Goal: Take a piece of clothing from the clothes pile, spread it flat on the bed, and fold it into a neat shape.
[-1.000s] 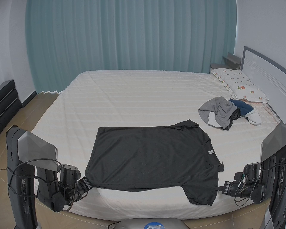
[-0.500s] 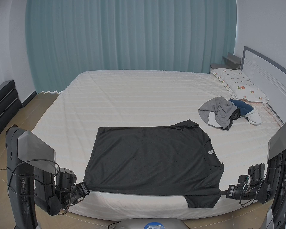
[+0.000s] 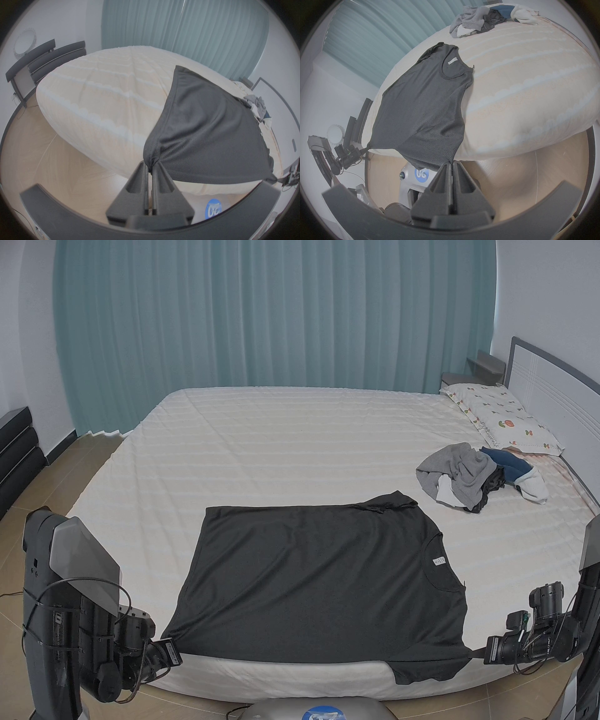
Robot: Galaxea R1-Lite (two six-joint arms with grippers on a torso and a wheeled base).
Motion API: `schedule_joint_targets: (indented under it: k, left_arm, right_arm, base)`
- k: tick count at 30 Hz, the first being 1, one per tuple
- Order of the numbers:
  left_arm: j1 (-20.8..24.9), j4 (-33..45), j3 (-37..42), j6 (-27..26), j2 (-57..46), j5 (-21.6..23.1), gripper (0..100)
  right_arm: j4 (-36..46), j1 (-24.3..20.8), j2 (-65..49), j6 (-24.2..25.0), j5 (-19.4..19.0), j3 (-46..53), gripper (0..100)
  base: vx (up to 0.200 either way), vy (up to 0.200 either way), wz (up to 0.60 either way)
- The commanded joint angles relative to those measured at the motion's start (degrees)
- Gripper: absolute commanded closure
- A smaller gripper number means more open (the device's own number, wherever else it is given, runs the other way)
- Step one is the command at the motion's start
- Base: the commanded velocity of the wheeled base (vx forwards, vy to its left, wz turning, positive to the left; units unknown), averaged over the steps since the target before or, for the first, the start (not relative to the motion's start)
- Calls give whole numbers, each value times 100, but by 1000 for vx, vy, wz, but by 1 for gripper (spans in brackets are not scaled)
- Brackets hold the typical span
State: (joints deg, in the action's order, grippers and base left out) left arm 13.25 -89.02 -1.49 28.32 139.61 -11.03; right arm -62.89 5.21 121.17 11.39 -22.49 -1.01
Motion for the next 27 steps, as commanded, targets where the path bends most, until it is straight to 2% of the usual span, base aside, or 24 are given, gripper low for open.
schedule_joint_targets:
  k: [1, 11, 22, 27]
  left_arm:
    - [318, -37, 122, 42, 234, -39, 100]
    - [600, -37, 131, 60, 638, -400, 100]
    - [635, 16, 149, 86, 620, -417, 100]
    - [635, 350, 149, 86, 462, -417, 100]
  right_arm:
    - [31, 183, -68, -119, 8, 101, 100]
    - [655, 455, -270, -638, -10, 101, 100]
    - [1165, 534, -516, -998, -1, 101, 100]
    - [1385, 569, -674, -1068, -1, 101, 100]
  base:
    - [0, 0, 0]
    - [0, 0, 0]
    - [0, 0, 0]
    - [0, 0, 0]
